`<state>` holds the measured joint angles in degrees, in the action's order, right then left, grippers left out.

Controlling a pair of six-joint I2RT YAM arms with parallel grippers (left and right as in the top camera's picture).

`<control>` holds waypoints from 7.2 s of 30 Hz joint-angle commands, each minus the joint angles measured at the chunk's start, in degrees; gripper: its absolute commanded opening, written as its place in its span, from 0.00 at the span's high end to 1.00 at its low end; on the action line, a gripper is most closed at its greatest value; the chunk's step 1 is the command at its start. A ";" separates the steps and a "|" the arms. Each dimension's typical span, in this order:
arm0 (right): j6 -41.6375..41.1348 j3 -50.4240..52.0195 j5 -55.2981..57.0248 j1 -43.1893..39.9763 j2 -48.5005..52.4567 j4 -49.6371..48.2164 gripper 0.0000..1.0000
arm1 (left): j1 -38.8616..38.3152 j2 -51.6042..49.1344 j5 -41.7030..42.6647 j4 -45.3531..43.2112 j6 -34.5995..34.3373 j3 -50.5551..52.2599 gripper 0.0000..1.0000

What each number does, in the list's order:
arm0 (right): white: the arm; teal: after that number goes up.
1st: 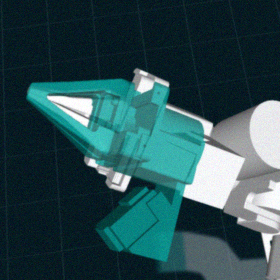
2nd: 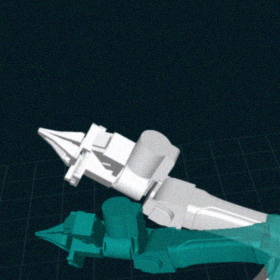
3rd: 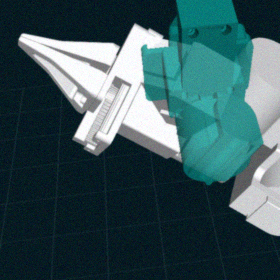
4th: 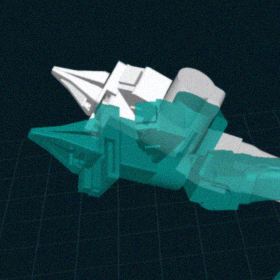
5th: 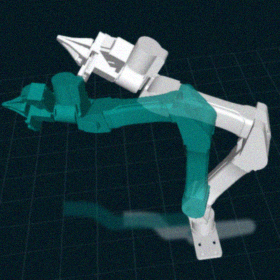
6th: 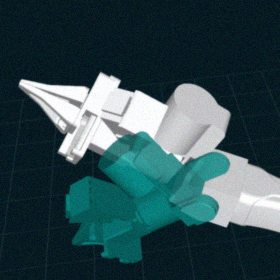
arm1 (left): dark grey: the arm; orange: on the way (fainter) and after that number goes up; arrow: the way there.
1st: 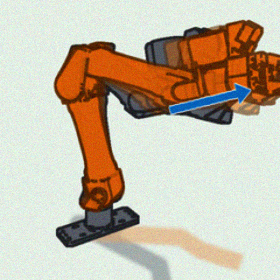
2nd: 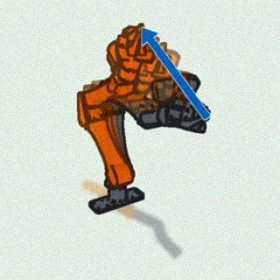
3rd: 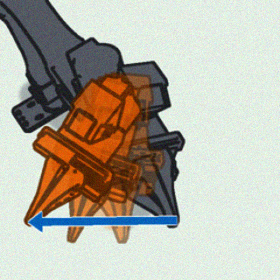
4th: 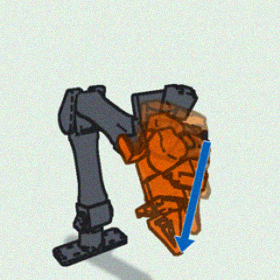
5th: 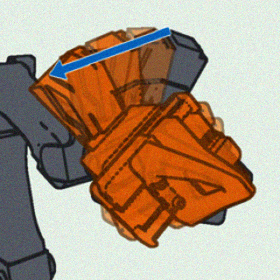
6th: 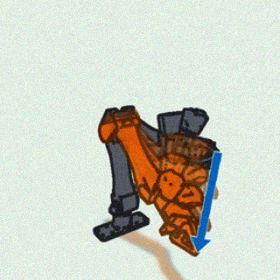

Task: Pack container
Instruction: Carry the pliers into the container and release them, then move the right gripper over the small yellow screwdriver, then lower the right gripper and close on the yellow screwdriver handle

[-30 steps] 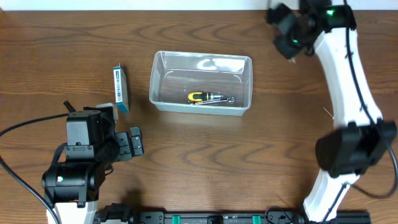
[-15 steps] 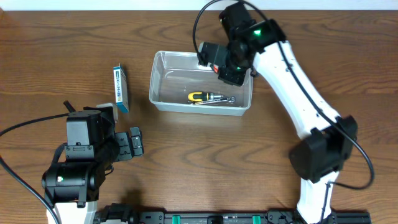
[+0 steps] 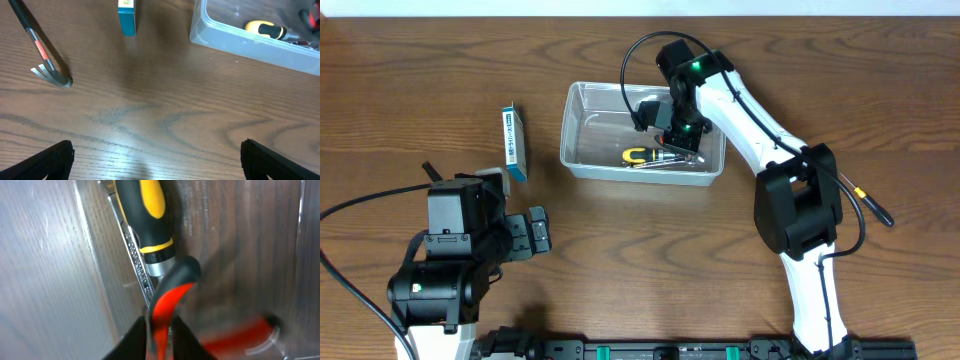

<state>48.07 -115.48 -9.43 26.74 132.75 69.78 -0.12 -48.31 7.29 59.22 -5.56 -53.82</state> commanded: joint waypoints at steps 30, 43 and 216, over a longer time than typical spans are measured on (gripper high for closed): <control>-38.32 -6.97 0.37 -40.02 -43.08 27.52 0.01 | -0.20 -0.28 -2.69 6.93 6.05 -13.33 0.02; -39.52 20.28 -6.67 -44.28 -70.53 27.47 0.01 | -0.20 -0.28 -0.74 6.93 5.99 -13.33 0.02; 3.39 52.28 10.47 -54.69 -19.12 -25.66 0.80 | -0.17 -0.28 1.07 11.50 5.97 -13.33 0.02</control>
<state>51.46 -66.30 -0.27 -27.94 109.54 44.86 -0.12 -48.53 8.23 70.50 0.01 -66.67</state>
